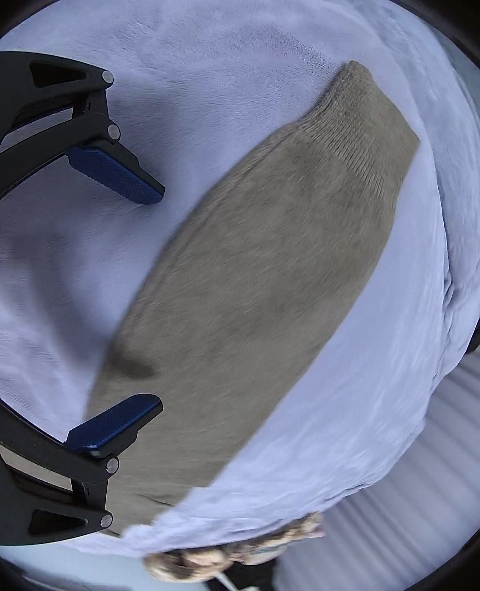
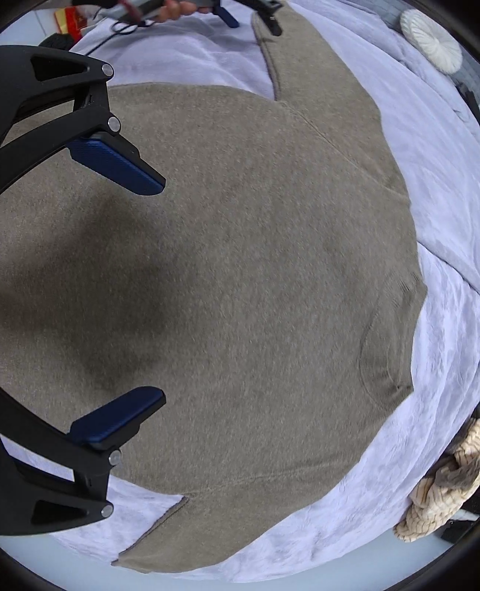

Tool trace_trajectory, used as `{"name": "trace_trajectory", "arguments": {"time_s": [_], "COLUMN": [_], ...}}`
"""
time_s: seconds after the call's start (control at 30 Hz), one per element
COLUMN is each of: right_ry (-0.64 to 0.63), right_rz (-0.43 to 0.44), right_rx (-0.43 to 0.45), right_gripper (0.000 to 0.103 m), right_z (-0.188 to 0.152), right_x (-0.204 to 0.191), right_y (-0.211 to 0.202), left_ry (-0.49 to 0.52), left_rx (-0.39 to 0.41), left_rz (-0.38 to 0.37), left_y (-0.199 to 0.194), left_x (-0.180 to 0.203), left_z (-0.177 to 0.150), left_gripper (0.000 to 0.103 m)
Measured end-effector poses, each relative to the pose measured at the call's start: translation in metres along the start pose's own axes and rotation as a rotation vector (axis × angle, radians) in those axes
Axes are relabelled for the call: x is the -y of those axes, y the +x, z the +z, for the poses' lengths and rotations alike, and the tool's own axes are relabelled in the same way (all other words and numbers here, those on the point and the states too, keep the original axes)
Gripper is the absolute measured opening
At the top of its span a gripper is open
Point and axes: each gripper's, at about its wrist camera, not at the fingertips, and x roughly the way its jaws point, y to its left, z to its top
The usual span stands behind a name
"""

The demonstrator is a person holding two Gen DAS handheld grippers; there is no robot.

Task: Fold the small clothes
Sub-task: 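Grasp the sweater's side edge with the left gripper and lift it, then fold the lifted side over toward the sweater's center, open left gripper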

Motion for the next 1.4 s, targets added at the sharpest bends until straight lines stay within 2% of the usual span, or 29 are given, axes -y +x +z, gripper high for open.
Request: {"name": "trace_trajectory", "arguments": {"time_s": [0.07, 0.1, 0.13, 0.17, 0.2, 0.23, 0.27, 0.37, 0.47, 0.57, 0.67, 0.73, 0.8, 0.9, 0.97, 1.1, 1.13, 1.17, 1.2, 1.23, 1.27, 1.33, 1.4], "right_ry": [-0.012, -0.016, -0.019, -0.021, -0.023, -0.024, -0.025, -0.019, 0.001, 0.033, 0.077, 0.114, 0.153, 0.228, 0.27, 0.338, 0.346, 0.352, 0.355, 0.355, 0.355, 0.334, 0.288], "right_rz": [-0.002, -0.001, 0.0, 0.003, 0.006, 0.008, 0.009, 0.018, 0.037, 0.05, 0.063, 0.071, 0.077, 0.082, 0.087, 0.09, 0.089, 0.089, 0.087, 0.084, 0.083, 0.079, 0.074], "right_rx": [-0.007, -0.009, -0.011, -0.013, -0.014, -0.014, -0.013, -0.008, 0.001, 0.016, 0.035, 0.05, 0.06, 0.062, 0.052, 0.019, 0.011, 0.003, -0.004, -0.008, -0.012, -0.005, 0.022], "right_gripper": [0.103, 0.103, 0.103, 0.103, 0.103, 0.103, 0.103, 0.103, 0.103, 0.103, 0.103, 0.103, 0.103, 0.103, 0.103, 0.103, 0.103, 0.103, 0.103, 0.103, 0.103, 0.103, 0.103], "right_z": [-0.001, -0.002, -0.003, -0.003, -0.004, -0.005, -0.006, -0.009, -0.011, -0.013, -0.014, -0.017, -0.02, -0.029, -0.032, -0.046, -0.048, -0.049, -0.049, -0.05, -0.05, -0.043, -0.033], "right_x": [-0.006, -0.009, -0.011, -0.014, -0.016, -0.018, -0.019, -0.019, -0.004, 0.009, 0.027, 0.043, 0.062, 0.092, 0.106, 0.132, 0.135, 0.138, 0.139, 0.142, 0.142, 0.139, 0.129], "right_y": [0.001, 0.001, 0.001, 0.002, 0.002, 0.002, 0.002, 0.0, -0.003, -0.006, -0.01, -0.013, -0.015, -0.013, -0.008, 0.007, 0.011, 0.014, 0.018, 0.023, 0.024, 0.025, 0.021], "left_ry": [-0.038, -0.038, -0.033, -0.03, -0.031, -0.036, -0.04, 0.016, 0.1, 0.235, 0.379, 0.48, 0.587, 0.707, 0.789, 0.872, 0.89, 0.903, 0.907, 0.904, 0.903, 0.911, 0.878], "left_rx": [0.053, 0.079, 0.096, 0.09, 0.08, 0.078, 0.08, 0.115, 0.148, 0.166, 0.145, 0.109, 0.052, -0.046, -0.099, -0.162, -0.177, -0.201, -0.221, -0.209, -0.17, -0.139, -0.079], "left_rz": [-0.029, -0.04, -0.04, -0.035, -0.041, -0.066, -0.097, -0.144, -0.234, -0.326, -0.427, -0.482, -0.505, -0.501, -0.464, -0.373, -0.337, -0.31, -0.287, -0.274, -0.272, -0.276, -0.278], "left_y": [-0.002, -0.003, -0.004, -0.001, 0.002, 0.004, 0.003, -0.009, -0.036, -0.056, -0.071, -0.071, -0.06, -0.039, -0.022, 0.008, 0.014, 0.019, 0.021, 0.018, 0.01, -0.01, -0.029], "left_x": [-0.002, -0.001, 0.001, 0.004, 0.007, 0.009, 0.01, 0.03, 0.053, 0.113, 0.178, 0.225, 0.273, 0.321, 0.346, 0.351, 0.351, 0.35, 0.346, 0.338, 0.333, 0.313, 0.292], "left_z": [0.011, 0.014, 0.017, 0.021, 0.022, 0.023, 0.022, 0.021, 0.026, 0.016, -0.013, -0.039, -0.073, -0.121, -0.155, -0.199, -0.206, -0.211, -0.214, -0.216, -0.212, -0.205, -0.181], "left_gripper": [0.103, 0.091, 0.079, 0.049, 0.025, 0.014, 0.008, 0.008, 0.008, 0.008, 0.008, 0.008, 0.008, 0.008, 0.008, 0.009, 0.013, 0.029, 0.059, 0.067, 0.069, 0.069, 0.069]}}
